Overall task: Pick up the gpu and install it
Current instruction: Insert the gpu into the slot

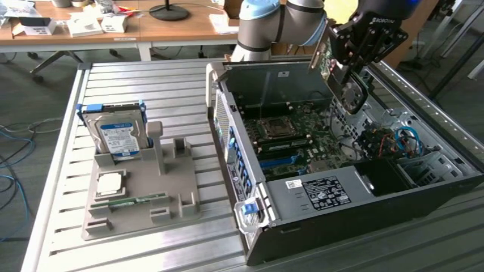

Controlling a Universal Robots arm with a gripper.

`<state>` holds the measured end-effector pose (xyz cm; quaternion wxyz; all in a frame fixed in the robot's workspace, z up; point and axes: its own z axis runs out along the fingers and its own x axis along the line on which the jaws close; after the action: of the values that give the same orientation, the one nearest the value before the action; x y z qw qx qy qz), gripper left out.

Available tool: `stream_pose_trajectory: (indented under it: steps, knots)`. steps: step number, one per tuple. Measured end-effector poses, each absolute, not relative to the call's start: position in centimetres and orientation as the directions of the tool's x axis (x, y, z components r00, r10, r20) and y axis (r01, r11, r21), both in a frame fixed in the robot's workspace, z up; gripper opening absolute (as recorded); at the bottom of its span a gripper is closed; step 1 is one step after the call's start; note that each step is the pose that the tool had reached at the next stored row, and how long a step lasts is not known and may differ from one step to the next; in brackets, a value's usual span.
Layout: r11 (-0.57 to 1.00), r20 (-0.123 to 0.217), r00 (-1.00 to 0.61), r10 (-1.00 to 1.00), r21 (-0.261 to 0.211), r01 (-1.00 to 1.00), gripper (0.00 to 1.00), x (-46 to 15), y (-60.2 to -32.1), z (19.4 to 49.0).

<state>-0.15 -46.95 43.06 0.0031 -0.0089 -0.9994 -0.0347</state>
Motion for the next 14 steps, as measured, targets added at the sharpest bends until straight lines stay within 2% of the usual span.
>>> stream_pose_trajectory:
  steps: [14]
  knots:
    - [0.975,0.007,-0.977,-0.213,0.069,-0.212,0.26,-0.15,-46.95,42.87]
